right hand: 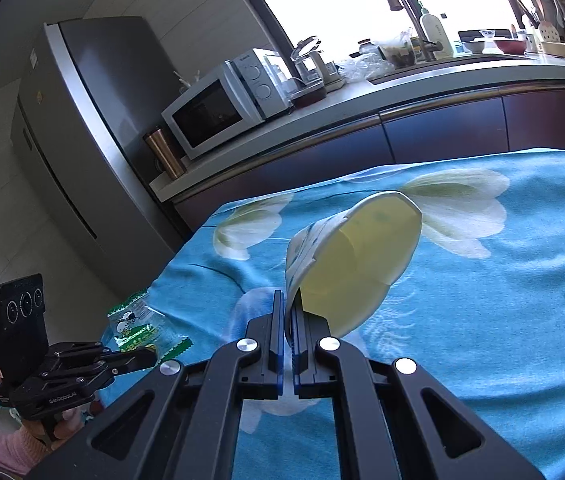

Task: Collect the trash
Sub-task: 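Lift and carry the plastic wrapper and paper cup over the teal bin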

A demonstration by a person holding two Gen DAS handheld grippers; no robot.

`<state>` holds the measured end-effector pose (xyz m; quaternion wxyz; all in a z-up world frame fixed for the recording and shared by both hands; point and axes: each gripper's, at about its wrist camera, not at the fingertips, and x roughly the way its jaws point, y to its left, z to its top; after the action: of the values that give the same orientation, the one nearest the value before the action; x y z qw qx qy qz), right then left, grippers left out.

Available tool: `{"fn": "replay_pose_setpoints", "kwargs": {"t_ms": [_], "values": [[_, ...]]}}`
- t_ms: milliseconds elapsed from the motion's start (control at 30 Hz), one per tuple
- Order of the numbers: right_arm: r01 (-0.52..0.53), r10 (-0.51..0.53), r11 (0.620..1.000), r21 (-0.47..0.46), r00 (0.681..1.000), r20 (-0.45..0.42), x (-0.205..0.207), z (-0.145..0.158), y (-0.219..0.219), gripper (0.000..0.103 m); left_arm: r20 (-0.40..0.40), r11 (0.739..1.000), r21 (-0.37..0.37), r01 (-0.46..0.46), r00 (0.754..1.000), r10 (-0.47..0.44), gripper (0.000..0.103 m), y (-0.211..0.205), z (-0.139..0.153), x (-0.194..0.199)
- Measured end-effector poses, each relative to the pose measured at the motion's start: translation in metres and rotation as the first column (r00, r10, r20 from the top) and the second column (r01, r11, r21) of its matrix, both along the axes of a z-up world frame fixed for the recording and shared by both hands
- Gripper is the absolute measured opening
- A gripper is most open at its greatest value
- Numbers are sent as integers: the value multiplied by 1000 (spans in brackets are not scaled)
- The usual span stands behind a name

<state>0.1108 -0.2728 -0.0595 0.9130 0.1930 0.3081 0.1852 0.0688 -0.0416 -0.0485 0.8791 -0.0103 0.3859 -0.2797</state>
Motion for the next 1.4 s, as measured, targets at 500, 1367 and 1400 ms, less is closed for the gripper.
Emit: {"fn": "replay_pose_setpoints", "kwargs": {"t_ms": [500,1367,1400], "values": [[-136,136,991,7,991,14,-1,5,67,2,42,996,-18,-84,995,85,1,45,16,-20],[-261,261,965,17,965,1,6,5,133,2,52,979,-16,-204,977,205,1,109,21,-32],[-264,264,964,16,964,1,6,5,135,2,51,978,-17,-208,977,208,1,111,21,-32]]}}
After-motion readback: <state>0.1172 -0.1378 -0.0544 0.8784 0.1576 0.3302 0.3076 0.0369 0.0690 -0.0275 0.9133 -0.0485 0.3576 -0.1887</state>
